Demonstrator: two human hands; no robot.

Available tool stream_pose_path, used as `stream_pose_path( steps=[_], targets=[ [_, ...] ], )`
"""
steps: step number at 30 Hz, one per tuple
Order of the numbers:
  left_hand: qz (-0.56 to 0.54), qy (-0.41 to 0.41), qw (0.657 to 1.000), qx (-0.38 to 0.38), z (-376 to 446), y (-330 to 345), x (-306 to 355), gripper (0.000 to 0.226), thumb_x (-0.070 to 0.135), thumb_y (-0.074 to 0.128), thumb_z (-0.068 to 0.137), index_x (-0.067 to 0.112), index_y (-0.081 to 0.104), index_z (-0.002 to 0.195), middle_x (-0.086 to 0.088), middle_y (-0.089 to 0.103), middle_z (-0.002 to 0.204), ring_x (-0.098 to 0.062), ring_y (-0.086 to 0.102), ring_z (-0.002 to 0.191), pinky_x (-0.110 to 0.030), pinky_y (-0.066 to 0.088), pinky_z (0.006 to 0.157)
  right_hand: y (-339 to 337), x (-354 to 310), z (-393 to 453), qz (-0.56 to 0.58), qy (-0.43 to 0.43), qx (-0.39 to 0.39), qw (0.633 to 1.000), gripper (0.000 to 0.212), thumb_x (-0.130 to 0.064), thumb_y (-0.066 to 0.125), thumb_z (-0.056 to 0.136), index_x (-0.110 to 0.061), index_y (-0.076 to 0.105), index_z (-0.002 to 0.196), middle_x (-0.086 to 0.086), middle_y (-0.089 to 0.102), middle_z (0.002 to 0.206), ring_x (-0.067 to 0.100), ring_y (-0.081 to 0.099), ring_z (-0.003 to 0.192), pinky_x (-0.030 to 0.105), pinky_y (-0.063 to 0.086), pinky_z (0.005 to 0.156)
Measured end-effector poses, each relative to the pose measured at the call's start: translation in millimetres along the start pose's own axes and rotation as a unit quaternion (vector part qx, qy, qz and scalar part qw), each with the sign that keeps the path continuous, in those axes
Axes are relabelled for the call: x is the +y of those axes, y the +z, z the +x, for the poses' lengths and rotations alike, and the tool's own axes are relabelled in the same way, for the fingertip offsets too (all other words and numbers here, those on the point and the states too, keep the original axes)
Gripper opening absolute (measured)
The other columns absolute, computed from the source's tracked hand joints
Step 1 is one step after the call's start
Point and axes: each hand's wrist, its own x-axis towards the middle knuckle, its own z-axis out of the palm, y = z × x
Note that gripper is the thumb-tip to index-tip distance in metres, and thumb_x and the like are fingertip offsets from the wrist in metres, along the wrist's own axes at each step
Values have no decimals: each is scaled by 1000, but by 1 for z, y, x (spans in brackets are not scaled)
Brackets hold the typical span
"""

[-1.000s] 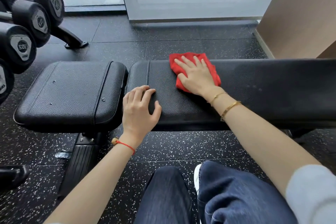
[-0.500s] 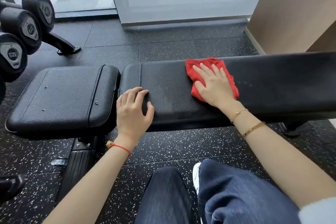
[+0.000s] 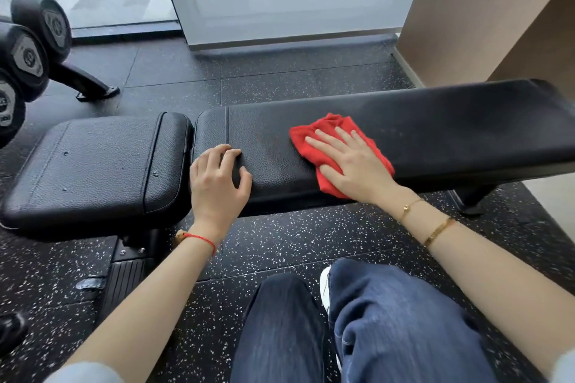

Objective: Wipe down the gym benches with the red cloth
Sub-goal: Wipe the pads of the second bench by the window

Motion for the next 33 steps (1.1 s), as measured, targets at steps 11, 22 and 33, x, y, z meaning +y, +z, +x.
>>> stream_pose_path(
  steps=[11, 22, 33],
  targets=[
    [-1, 2, 1000, -25, 4, -7, -1, 31, 27, 59, 88, 11, 67, 113, -10, 62, 120, -32, 55, 116, -45, 37, 103, 7, -18, 15, -12, 85, -53, 995, 57, -41, 35, 99, -44, 15, 152, -10, 9, 164, 30, 1, 151, 44, -7, 122],
    [6, 0, 999, -49, 1, -11, 5, 33, 28, 55, 87, 11, 64, 114, -11, 59, 121, -34, 53, 116, -47, 36, 103, 4, -11, 2, -1, 91, -5, 996, 55, -42, 38, 98, -41, 25, 151, -10, 18, 162, 25, 9, 151, 41, -2, 123],
    [11, -18, 999, -34, 9, 0, 59, 37, 22, 57, 83, 13, 66, 118, -8, 59, 129, -31, 47, 129, -46, 32, 111, 5, 14, 61, -33, 135, -19, 990, 58, -48, 30, 97, -40, 19, 153, -9, 12, 164, 30, 5, 151, 45, -5, 123]
  ],
)
